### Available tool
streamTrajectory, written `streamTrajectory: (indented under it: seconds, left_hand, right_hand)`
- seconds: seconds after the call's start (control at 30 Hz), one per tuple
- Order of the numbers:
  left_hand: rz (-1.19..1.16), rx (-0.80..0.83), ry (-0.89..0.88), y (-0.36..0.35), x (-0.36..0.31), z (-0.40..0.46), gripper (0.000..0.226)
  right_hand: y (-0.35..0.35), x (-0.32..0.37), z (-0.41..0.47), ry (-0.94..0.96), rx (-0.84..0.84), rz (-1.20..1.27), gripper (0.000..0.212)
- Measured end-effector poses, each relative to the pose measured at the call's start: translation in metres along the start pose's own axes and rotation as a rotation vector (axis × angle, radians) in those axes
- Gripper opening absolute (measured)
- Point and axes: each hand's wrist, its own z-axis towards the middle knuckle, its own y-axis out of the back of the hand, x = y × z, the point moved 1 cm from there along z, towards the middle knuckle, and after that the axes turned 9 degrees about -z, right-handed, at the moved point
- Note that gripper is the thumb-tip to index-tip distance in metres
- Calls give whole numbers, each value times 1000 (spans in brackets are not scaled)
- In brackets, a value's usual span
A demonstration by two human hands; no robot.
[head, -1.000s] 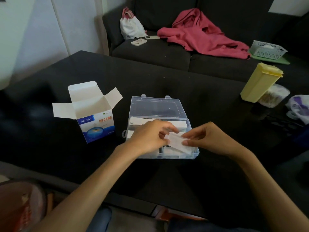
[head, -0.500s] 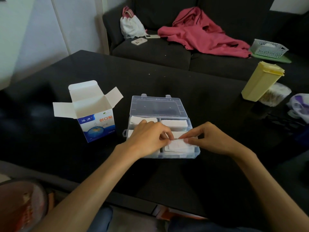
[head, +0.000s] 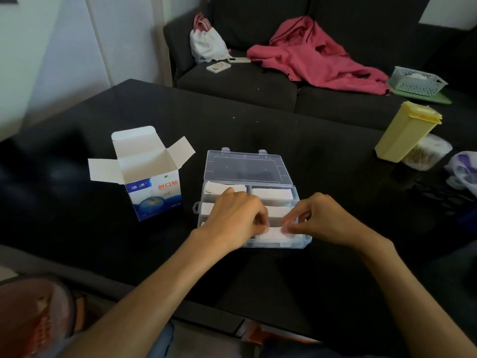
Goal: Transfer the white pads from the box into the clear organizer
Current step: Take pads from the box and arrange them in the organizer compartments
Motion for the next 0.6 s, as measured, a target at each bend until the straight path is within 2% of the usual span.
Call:
streamTrajectory:
  seconds: [0.13,0.3,0.43,0.5,0.6]
  left_hand:
    - [-54,-23,37,-2,0,1,20]
    - [-61,-21,32,-3,3,4,20]
    - [-113,14,21,5,1,0,21]
    - [-149,-108,42,21,4,-7,20]
    - [-211,-523,143,57,18,-28,17]
  right_hand:
    - [14,-6,-6,-36,14,45,15]
    - [9,0,-5,-29,112,110,19]
    - [18,2,-5,-42,21,89,18]
    - [22,7,-4,-44,-106,117,17]
    - [19,29,4,2,-355,128,15]
